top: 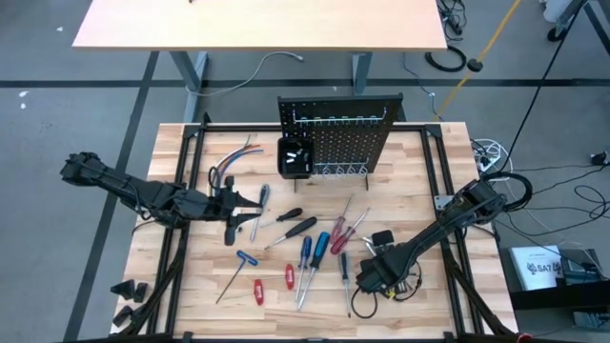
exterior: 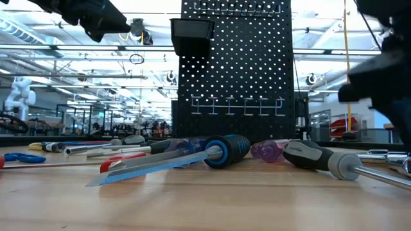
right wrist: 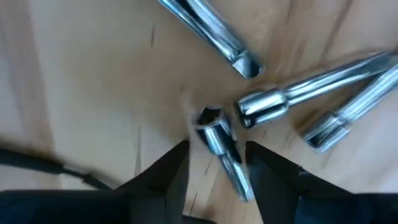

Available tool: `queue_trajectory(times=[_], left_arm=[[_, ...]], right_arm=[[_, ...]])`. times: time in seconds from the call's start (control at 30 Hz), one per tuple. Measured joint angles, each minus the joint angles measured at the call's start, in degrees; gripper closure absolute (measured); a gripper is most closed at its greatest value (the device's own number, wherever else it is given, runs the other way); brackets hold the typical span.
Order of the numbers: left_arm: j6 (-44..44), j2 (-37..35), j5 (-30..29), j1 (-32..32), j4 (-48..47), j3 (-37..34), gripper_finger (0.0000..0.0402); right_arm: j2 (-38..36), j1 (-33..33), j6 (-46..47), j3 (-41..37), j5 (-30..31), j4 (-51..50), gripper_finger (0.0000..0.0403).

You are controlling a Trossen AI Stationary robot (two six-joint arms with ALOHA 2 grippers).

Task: Hang tools onto peg board
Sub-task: Put the extension bar in the black bin on the peg board

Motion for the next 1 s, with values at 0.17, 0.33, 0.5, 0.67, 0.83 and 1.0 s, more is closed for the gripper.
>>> queue_trajectory(times=[0.17, 0.33, 0.5, 0.67, 0.83, 1.0], left_arm=[[0.0, 0.0, 0.0, 0.0, -0.1, 0.0, 0.0275], [-0.2, 0.0, 0.0, 0.0, -0.2, 0.0, 0.0275], [0.1, 0.0, 0.0, 0.0, -0.1, 0.0, 0.0275], [0.0, 0.0, 0.0, 0.0, -0.1, 0.0, 0.0275], [0.0, 0.0, 0.0, 0.0, -0.1, 0.0, 0.0275], [0.0, 0.0, 0.0, 0.0, 0.5, 0.0, 0.0275]], right_arm=[[-0.3, -0.2, 0.1, -2.8, -0.7, 4.0, 0.0304], [-0.1, -0.2, 2.5, -2.3, -1.0, 3.6, 0.0356], [0.0, -0.2, 5.3, -1.8, -0.7, 2.9, 0.0375], [0.6, -0.1, 7.1, 1.8, 3.1, -0.4, 0.0375], [0.5, -0.3, 7.0, 7.1, 7.7, -2.4, 0.0375], [0.5, -0.3, 6.8, 13.9, 11.3, -3.3, 0.0375]])
